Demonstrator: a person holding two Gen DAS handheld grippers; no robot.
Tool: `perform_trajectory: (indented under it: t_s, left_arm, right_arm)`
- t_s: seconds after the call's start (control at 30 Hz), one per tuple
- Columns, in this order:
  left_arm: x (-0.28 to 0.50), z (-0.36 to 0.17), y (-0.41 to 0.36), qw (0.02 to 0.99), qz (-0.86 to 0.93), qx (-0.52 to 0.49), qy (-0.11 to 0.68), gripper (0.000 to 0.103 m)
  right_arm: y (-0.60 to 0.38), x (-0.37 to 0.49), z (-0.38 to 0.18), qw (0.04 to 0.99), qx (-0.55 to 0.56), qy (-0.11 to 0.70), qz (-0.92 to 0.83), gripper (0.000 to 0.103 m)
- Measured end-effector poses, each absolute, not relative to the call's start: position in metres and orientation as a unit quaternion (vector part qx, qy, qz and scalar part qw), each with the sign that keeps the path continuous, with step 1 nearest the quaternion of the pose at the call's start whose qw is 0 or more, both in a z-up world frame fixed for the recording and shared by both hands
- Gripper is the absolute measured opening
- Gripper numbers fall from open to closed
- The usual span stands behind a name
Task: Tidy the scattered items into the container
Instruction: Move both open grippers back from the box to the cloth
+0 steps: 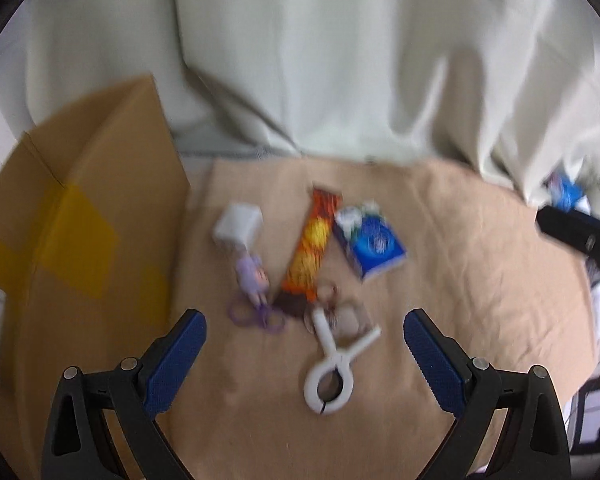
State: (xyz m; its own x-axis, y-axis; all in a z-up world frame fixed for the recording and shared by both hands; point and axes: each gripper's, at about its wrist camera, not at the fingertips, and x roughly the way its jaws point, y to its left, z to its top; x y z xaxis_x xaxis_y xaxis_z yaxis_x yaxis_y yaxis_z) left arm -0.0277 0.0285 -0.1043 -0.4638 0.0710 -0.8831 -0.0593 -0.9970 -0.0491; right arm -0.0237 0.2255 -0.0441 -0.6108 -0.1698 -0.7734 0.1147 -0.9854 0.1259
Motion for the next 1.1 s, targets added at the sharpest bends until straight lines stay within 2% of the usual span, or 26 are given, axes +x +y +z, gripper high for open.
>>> perform_trajectory:
  t_s: [0.3, 0.57, 0.67, 0.83, 0.87, 1.1]
  left_arm:
    - [-0.019, -0.163, 0.044, 0.050, 0.831, -0.554, 0.023, 0.099]
    - [-0.016, -0.186, 0.051, 0.056, 0.817, -0.572, 0.031, 0.099]
    - [-0.016, -0.191, 0.051, 0.062, 0.815, -0.576, 0.032, 0.089]
    - [-0.012, -0.200, 0.051, 0.069, 0.808, -0.584, 0.044, 0.050]
    - [-0.011, -0.199, 0.051, 0.075, 0.809, -0.581, 0.046, 0.045]
    - [-0.011, -0.172, 0.037, 0.084, 0.823, -0.562, 0.018, 0.044]
  right_arm:
    - [0.229, -0.012, -0.076, 0.075, 0.475, -0.051, -0.876, 0.103]
    - [0.227, -0.011, -0.080, 0.077, 0.483, -0.046, -0.871, 0.103]
    - [0.225, -0.011, -0.084, 0.077, 0.489, -0.042, -0.868, 0.103]
    - [0.221, -0.009, -0.095, 0.082, 0.501, -0.041, -0.861, 0.103]
    - [0.221, -0.009, -0.098, 0.080, 0.505, -0.041, -0.858, 0.103]
    - [0.221, -0.010, -0.111, 0.082, 0.521, -0.047, -0.848, 0.103]
